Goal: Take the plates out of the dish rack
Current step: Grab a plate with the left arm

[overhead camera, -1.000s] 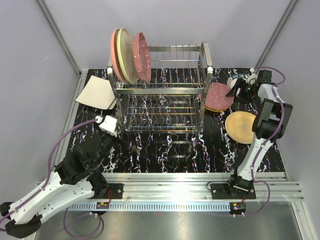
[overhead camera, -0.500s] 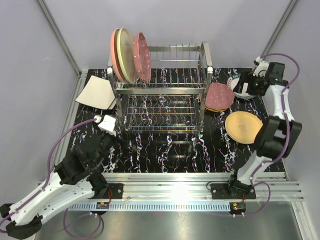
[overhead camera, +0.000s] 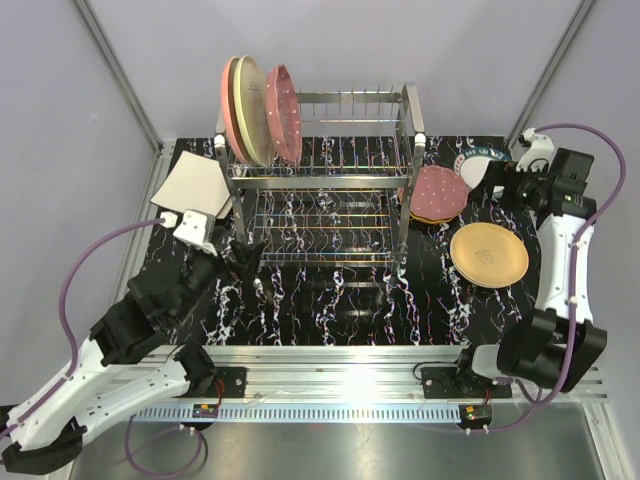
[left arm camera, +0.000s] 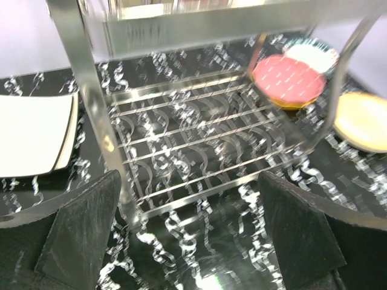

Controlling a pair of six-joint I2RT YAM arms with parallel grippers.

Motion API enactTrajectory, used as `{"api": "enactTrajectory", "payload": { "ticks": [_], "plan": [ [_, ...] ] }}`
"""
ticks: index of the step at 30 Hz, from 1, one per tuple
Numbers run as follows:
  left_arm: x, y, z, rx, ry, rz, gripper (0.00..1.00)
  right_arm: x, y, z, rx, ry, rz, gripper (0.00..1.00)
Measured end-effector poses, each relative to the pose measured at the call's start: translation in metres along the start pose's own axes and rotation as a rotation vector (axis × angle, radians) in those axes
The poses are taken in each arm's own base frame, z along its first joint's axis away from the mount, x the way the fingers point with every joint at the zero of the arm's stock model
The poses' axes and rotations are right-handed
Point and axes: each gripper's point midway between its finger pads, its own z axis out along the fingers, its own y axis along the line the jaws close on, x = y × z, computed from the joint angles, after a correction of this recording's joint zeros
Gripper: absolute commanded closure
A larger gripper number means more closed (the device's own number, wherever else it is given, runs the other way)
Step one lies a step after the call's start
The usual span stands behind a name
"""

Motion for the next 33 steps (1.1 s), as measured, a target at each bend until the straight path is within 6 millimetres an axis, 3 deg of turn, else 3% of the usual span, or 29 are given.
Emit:
{"api": "enactTrajectory", "payload": {
  "ticks": [3, 7, 10, 15, 20, 29, 33],
  "plan": [
    [-0.021, -0.005, -0.002, 0.016, -0.021, -0.039, 0.01, 0.01, 0.027, -0.02, -0.085, -0.016, -0.016, 0.0],
    [-0.053, -0.018, 0.002, 0.04, -0.02, -0.073, 0.01, 0.009, 0.069, -0.05, -0.225, -0.103, -0.085, 0.0],
    [-0.077, -0.032, 0.012, 0.062, -0.021, -0.094, 0.01, 0.025, 0.085, -0.055, -0.303, -0.111, -0.088, 0.0],
    [-0.098, -0.062, 0.031, 0.107, 0.015, -0.084, 0.01, 0.056, 0.086, -0.041, -0.342, -0.041, -0.04, 0.0],
    [-0.115, -0.083, 0.046, 0.111, 0.041, -0.054, 0.01, 0.056, 0.086, -0.043, -0.341, -0.048, -0.049, 0.0],
    [-0.184, -0.087, 0.083, -0.025, -0.041, -0.021, 0.03, 0.048, 0.092, -0.055, -0.332, -0.097, -0.089, 0.0],
    [-0.202, -0.078, 0.104, -0.111, -0.059, -0.038, 0.07, 0.046, 0.092, -0.056, -0.33, -0.106, -0.096, 0.0]
  ]
}}
